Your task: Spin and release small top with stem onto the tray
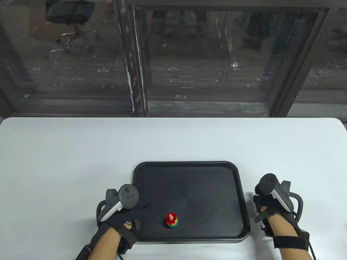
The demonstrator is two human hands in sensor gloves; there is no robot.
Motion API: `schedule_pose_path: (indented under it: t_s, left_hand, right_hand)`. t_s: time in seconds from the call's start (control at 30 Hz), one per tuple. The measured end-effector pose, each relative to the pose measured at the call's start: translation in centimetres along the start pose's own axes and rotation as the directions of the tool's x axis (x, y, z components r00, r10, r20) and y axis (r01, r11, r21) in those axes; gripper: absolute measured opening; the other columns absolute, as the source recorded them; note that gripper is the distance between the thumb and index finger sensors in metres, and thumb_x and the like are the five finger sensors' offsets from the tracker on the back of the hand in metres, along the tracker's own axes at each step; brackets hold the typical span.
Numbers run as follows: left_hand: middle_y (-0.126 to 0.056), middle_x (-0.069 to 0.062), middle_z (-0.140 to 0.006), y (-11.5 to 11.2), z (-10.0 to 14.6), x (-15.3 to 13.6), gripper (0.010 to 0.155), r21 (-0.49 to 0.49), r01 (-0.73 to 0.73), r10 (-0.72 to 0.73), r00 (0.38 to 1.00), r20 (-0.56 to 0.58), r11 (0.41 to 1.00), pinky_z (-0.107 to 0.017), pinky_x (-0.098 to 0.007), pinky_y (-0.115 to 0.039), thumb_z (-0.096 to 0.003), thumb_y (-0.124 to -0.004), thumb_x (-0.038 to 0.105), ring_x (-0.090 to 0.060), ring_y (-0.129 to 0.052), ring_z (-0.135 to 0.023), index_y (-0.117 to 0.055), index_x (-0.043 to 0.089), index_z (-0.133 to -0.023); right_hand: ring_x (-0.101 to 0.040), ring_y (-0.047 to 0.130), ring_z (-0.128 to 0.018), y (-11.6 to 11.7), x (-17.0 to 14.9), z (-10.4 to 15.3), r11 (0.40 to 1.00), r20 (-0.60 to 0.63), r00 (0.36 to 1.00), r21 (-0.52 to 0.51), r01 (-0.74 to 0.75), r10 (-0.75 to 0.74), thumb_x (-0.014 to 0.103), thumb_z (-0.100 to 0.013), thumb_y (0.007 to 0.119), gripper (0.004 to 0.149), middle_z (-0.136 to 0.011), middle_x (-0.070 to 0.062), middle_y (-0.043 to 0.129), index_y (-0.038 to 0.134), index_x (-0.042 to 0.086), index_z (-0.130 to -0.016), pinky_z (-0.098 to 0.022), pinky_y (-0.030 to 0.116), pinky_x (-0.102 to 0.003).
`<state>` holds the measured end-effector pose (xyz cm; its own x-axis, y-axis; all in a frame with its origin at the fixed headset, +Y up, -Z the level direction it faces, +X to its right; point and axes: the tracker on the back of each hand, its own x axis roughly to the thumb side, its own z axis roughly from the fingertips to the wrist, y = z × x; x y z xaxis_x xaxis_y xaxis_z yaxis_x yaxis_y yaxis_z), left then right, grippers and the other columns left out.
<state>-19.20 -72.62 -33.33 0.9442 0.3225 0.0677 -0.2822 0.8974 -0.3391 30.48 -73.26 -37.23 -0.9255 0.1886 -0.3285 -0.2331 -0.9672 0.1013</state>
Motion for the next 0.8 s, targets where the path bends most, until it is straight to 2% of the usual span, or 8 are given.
schedule_pose_path:
  t_s: [0.03,0.07,0.13,0.27,0.33,0.37,0.5,0.8]
  left_hand:
    - [-0.032,0.001,-0.130,0.0,0.0,0.0,0.079,-0.001,-0.001,0.001,1.000,0.001,1.000,-0.084,-0.064,-0.029,-0.0384,-0.057,0.073,-0.039,-0.022,-0.119,-0.046,0.046,-0.112]
    - [-0.032,0.001,-0.130,0.0,0.0,0.0,0.078,-0.002,-0.003,0.003,1.000,0.002,1.000,-0.084,-0.064,-0.029,-0.0385,-0.057,0.073,-0.039,-0.022,-0.119,-0.046,0.046,-0.111]
    - [-0.033,0.001,-0.130,0.0,-0.1,0.0,0.079,-0.004,-0.009,0.009,1.000,0.002,1.000,-0.084,-0.064,-0.029,-0.0385,-0.057,0.073,-0.039,-0.023,-0.119,-0.046,0.046,-0.112]
    - [-0.034,0.001,-0.130,0.1,-0.1,0.0,0.078,-0.003,-0.016,0.016,1.000,0.006,1.000,-0.083,-0.064,-0.030,-0.0384,-0.057,0.073,-0.040,-0.025,-0.119,-0.047,0.046,-0.111]
    - [-0.034,0.001,-0.130,0.2,0.0,0.0,0.078,0.002,-0.017,0.017,1.000,0.008,1.000,-0.083,-0.065,-0.030,-0.0384,-0.057,0.073,-0.039,-0.025,-0.119,-0.047,0.046,-0.111]
    - [-0.034,0.001,-0.130,0.2,0.0,0.0,0.078,0.004,-0.018,0.018,1.000,0.009,1.000,-0.083,-0.065,-0.030,-0.0385,-0.057,0.073,-0.039,-0.025,-0.119,-0.047,0.046,-0.111]
    - [-0.034,0.001,-0.130,0.3,0.0,-0.1,0.078,0.011,-0.024,0.024,1.000,0.012,1.000,-0.083,-0.065,-0.030,-0.0385,-0.057,0.073,-0.039,-0.025,-0.119,-0.047,0.046,-0.111]
    - [-0.036,0.000,-0.130,0.3,0.1,-0.3,0.078,0.007,-0.033,0.033,0.999,0.011,0.999,-0.083,-0.065,-0.031,-0.0384,-0.057,0.073,-0.040,-0.026,-0.119,-0.048,0.046,-0.111]
  right_hand:
    - [-0.024,0.110,-0.050,-0.2,0.1,0.0,0.999,0.038,0.999,0.028,0.034,-0.036,0.043,-0.042,0.082,0.077,-0.086,0.001,0.081,0.039,0.035,-0.105,-0.039,0.096,-0.049]
    - [-0.025,0.108,-0.055,-0.3,0.2,0.2,0.997,0.066,0.997,0.065,0.040,-0.044,0.043,-0.043,0.081,0.078,-0.088,0.000,0.076,0.034,0.033,-0.105,-0.043,0.094,-0.050]
    - [-0.025,0.106,-0.057,-0.3,0.4,0.4,0.994,0.117,0.991,0.097,0.046,-0.058,0.041,-0.044,0.076,0.057,-0.090,-0.004,0.074,0.064,0.029,-0.098,-0.045,0.093,-0.050]
    - [-0.036,0.102,-0.072,-0.5,1.6,1.6,0.982,0.194,0.963,0.064,0.176,-0.186,0.045,-0.041,0.076,0.042,-0.089,-0.003,0.084,0.081,0.037,-0.082,-0.050,0.089,-0.054]
    - [-0.038,0.078,-0.095,-0.4,2.9,2.5,0.967,0.285,0.925,0.115,0.229,-0.253,0.043,-0.040,0.080,0.040,-0.102,-0.004,0.069,0.085,0.042,-0.080,-0.064,0.073,-0.061]
    - [-0.031,0.068,-0.096,-0.5,3.5,2.8,0.974,0.322,0.920,0.113,0.197,-0.224,0.044,-0.040,0.080,0.040,-0.101,-0.002,0.064,0.086,0.044,-0.080,-0.069,0.063,-0.060]
    - [-0.015,0.097,-0.056,-0.6,7.1,4.6,0.997,0.554,0.831,-0.072,-0.004,0.044,0.043,-0.037,0.083,0.040,-0.071,0.007,0.091,0.088,0.044,-0.076,-0.061,0.079,-0.049]
    - [-0.017,0.109,-0.050,1.0,14.2,7.5,0.956,0.825,0.484,-0.268,-0.121,0.293,0.031,-0.033,0.089,0.039,-0.064,0.000,0.104,0.095,0.030,-0.072,-0.055,0.089,-0.045]
